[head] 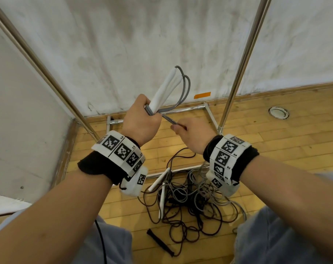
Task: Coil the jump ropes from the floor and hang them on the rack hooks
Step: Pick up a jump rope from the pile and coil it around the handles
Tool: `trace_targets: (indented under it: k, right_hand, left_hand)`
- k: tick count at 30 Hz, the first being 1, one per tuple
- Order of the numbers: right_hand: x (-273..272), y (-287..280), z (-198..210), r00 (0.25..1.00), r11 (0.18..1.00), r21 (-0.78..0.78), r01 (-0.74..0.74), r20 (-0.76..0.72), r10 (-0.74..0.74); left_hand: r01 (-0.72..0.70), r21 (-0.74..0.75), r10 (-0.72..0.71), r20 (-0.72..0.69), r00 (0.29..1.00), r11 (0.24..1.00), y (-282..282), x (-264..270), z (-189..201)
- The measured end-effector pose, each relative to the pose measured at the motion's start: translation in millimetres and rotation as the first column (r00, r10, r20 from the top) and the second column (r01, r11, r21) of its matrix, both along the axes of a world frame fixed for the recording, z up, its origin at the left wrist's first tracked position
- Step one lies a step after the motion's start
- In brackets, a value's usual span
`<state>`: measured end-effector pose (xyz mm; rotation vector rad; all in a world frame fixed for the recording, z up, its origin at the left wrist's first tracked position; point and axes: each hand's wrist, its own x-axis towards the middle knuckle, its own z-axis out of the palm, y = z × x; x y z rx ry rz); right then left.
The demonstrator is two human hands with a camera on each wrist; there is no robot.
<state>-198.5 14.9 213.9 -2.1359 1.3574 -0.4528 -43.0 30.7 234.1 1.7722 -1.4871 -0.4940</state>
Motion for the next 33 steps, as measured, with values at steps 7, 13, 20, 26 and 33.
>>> trace_targets:
  k: [7,13,20,26,33]
  right_hand:
    - [8.2,8.5,9.0,0.996,0.987,0.142,-0.075,0.067,0.066]
    - [12.2,18.0,18.7,0.981,0.980,0.065,-0.190,0.050,0.187]
    - [10.3,21.0,20.0,0.969,0.964,0.097,-0.247,0.027,0.245]
    - [-11.5,3.1,34.7,0.965,0.967,-0.095,-0.236,-0.142,0.222]
    - [-28.2,-20.7,45.2,0.957,0.921,-0.362,-0.143,-0.287,0.035]
  left_hand:
    - [-0.039,0.052,0.031,0.142,0.989,0.998,-6.5,13.1,-14.0]
    - [0.019,0.171,-0.088,0.407,0.909,0.985,-7.4,7.2,-33.3]
    - [0.070,0.275,-0.207,0.510,0.835,0.959,-6.3,0.9,-40.2]
    - [0.056,0.273,-0.210,0.577,0.790,0.960,-5.4,3.9,-44.8]
    - [0.232,0.195,-0.302,0.665,0.684,0.953,4.8,-6.7,-44.4]
